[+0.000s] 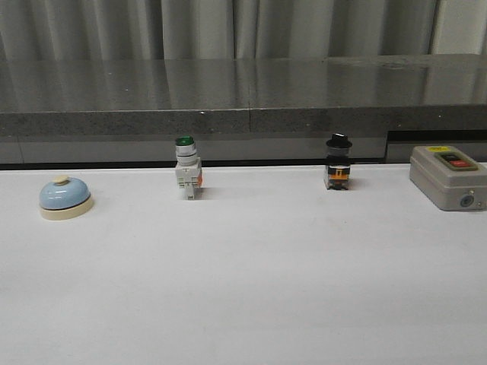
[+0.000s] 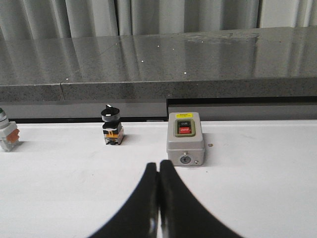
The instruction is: Place and press bell with both arms
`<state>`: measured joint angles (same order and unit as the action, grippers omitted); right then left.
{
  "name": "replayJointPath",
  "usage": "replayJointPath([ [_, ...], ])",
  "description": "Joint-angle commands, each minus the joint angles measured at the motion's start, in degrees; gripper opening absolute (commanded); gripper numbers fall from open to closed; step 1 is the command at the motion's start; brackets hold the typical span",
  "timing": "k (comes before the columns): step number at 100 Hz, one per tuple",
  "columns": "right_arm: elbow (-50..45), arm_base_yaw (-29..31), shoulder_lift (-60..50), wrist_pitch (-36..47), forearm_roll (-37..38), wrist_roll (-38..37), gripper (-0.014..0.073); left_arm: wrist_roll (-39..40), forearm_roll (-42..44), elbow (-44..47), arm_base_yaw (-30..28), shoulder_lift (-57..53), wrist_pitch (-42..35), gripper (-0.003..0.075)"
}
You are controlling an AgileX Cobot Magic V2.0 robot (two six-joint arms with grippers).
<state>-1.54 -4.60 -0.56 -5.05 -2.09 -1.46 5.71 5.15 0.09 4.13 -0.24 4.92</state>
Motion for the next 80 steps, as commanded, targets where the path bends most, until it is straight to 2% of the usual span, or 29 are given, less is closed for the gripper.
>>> replayJointPath([
  [1,0.8,0.0,-1.1,4.7,0.1,0.2,-0.006,0.3,0.0,2.3,-0.1,-1.7,-4.9,-0.002],
  [65,0.8,0.0,-1.1,4.7,0.1,0.2,-0.006,0.3,-1.4,0.4,-0.1,-1.2,-4.9,-0.002],
  [80,0.8,0.0,-1.1,4.7,0.1,0.2,-0.006,0.3,-2.9,-6.0,-0.1,3.1,1.6,-0.002],
])
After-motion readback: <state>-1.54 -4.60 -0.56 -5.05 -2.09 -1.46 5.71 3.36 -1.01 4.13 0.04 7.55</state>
